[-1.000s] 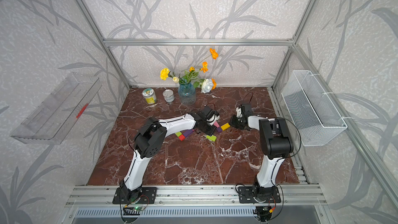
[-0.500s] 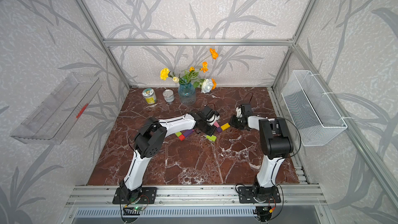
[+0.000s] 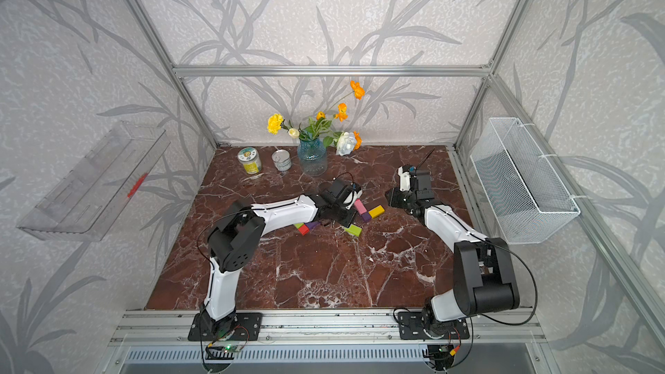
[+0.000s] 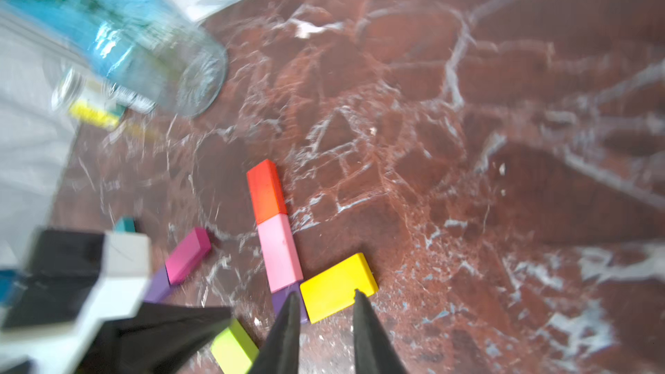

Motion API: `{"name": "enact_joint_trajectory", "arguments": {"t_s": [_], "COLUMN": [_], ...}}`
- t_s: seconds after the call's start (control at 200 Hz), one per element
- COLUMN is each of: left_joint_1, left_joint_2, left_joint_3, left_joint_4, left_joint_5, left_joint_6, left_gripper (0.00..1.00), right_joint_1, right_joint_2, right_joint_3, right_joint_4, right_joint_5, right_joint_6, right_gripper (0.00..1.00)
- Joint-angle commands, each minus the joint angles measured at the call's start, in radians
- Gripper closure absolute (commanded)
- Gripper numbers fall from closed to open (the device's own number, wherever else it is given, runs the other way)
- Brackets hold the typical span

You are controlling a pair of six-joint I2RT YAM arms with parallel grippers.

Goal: Assemble the letter v with building blocks
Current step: Assemble the building block at the center of the board, then pick up the building block from the center of the board.

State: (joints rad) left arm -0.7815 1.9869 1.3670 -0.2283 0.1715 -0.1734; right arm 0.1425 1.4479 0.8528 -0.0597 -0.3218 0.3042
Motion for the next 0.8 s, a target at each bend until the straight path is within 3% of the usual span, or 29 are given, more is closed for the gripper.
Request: {"name": "enact_joint_trajectory", "arguments": {"t_s": [0.0, 0.115, 0.275, 0.41, 0.615, 0.795], "left_joint_1": [0.0, 0.0, 0.004, 0.015, 0.073, 0.152], "left_joint_2": [-0.188, -0.338, -0.507, -0.634, -0.754, -0.753], "left_joint_3": [-0.116, -0.243, -0.353, -0.438, -0.531, -0.566], "left_joint_4": [0.205, 0.298, 0.315, 0.306, 0.273, 0.241], "left_joint_5": [-0.044, -0.078, -0.112, -0.033, 0.086, 0.12], "left_joint_6": [0.014, 0.029, 0.017, 0.021, -0.044, -0.116], "left_gripper": [0.76, 0.56, 0.44, 0.35, 0.31, 0.3], "right_joint_1": [0.067, 0.112, 0.206, 0.275, 0.323, 0.389], "right_joint_2": [-0.076, -0.148, -0.192, -0.167, -0.088, 0.004], "right_joint_3": [-0.027, -0.071, -0.078, -0.052, -0.018, 0.043], "right_joint_4": [-0.116, -0.104, -0.128, -0.174, -0.198, -0.231], "right_joint_5": [0.082, 0.095, 0.128, 0.13, 0.065, 0.062], "right_joint_6": [-0.131, -0.164, -0.247, -0.305, -0.354, -0.391], "right_gripper": [0.61, 0.54, 0.47, 0.44, 0.4, 0.38]}}
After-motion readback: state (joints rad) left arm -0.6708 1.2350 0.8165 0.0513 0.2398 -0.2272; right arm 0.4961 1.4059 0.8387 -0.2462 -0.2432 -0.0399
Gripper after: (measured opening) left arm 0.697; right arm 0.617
